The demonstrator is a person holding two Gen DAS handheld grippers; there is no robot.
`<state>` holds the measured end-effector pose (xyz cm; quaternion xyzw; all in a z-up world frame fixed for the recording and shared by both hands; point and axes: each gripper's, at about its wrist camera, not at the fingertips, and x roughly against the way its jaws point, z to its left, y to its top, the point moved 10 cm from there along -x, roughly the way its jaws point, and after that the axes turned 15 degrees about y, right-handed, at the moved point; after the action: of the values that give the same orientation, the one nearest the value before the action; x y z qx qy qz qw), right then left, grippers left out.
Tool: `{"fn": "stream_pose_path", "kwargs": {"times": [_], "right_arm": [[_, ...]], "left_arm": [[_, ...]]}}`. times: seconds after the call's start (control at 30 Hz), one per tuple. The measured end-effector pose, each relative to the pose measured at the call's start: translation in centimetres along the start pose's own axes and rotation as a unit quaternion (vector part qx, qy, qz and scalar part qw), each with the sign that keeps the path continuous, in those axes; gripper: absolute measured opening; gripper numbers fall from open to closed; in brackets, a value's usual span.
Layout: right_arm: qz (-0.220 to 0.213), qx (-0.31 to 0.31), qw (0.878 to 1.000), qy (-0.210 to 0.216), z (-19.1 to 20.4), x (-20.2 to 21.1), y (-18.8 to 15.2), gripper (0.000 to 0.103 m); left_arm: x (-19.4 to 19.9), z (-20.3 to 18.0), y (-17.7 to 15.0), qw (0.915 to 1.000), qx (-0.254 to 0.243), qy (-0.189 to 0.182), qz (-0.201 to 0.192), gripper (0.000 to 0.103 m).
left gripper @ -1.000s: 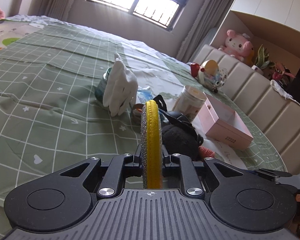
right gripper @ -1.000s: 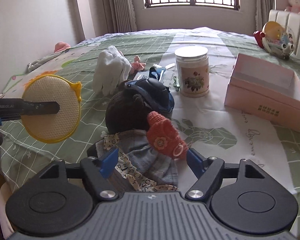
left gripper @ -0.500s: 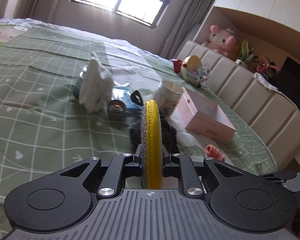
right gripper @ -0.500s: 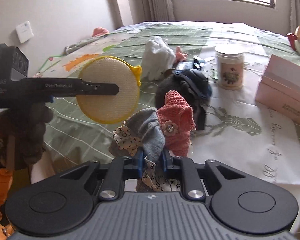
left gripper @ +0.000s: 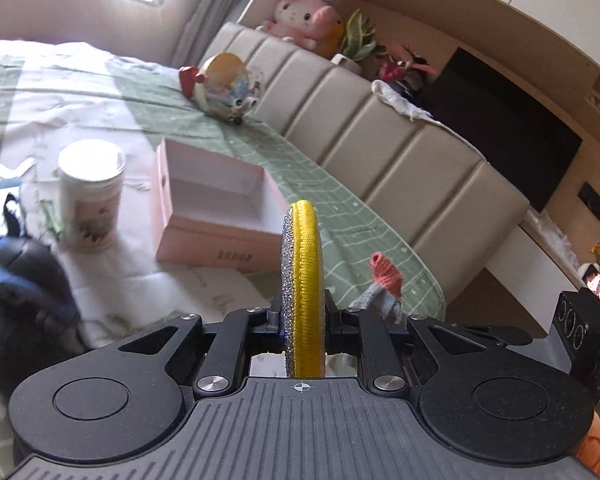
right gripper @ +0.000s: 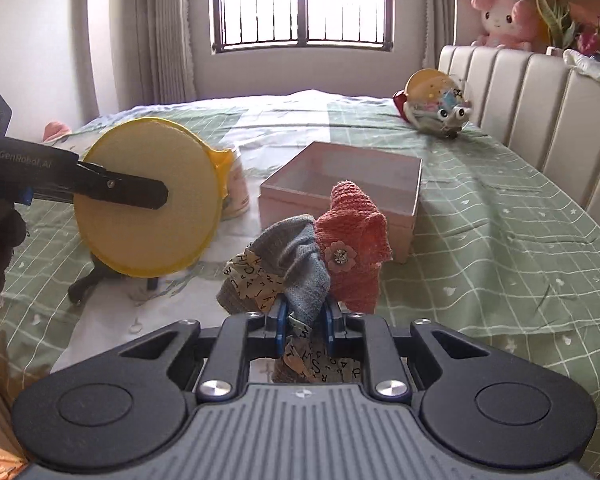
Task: Organize soft objects
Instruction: 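Lower the pad and the cloth into the pink box and open both grippers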
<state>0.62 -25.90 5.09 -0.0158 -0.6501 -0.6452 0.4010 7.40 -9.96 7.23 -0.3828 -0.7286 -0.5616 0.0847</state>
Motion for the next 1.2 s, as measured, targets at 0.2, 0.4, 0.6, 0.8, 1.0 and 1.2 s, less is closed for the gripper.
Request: {"fn": "stream_pose_path", "kwargs": {"times": [0.2, 0.4, 0.6, 0.8, 1.0, 1.2], "right_arm": [[-0.037, -0.003, 0.999, 0.007, -3.8, -3.1, 5.0, 0.018], [-0.054, 0.037, 0.998, -0.02, -7.5, -8.6, 11.8, 0.018], [-0.026, 0.006, 0.999, -0.03, -11.9, -16.4, 14.9, 0.021], [0.021, -0.004, 0.999, -0.032, -12.9, -19.1, 10.4, 0.05], [-0.026, 0.025, 0.997, -0.066, -10.6, -15.1, 9.1, 0.067], [-0.071, -0.01, 0.996, -0.045, -7.6, -11.4, 8.0, 0.074]], "left_arm": [[-6.9, -1.0, 7.0, 0.9997, 0.024, -0.007, 0.001, 0.018], [-14.0, -0.8, 15.3, 0.9995, 0.03, 0.007, -0.002, 0.018], [-20.7, 1.2, 19.2, 0.9978, 0.06, 0.017, 0.023, 0.02], [-28.7, 5.5, 12.5, 0.9779, 0.047, 0.112, 0.17, 0.024], [-27.7, 4.9, 11.1, 0.9506, -0.154, 0.252, 0.094, 0.037], [-20.1, 1.5, 11.6, 0.9775, -0.12, 0.172, 0.021, 0.037]]}}
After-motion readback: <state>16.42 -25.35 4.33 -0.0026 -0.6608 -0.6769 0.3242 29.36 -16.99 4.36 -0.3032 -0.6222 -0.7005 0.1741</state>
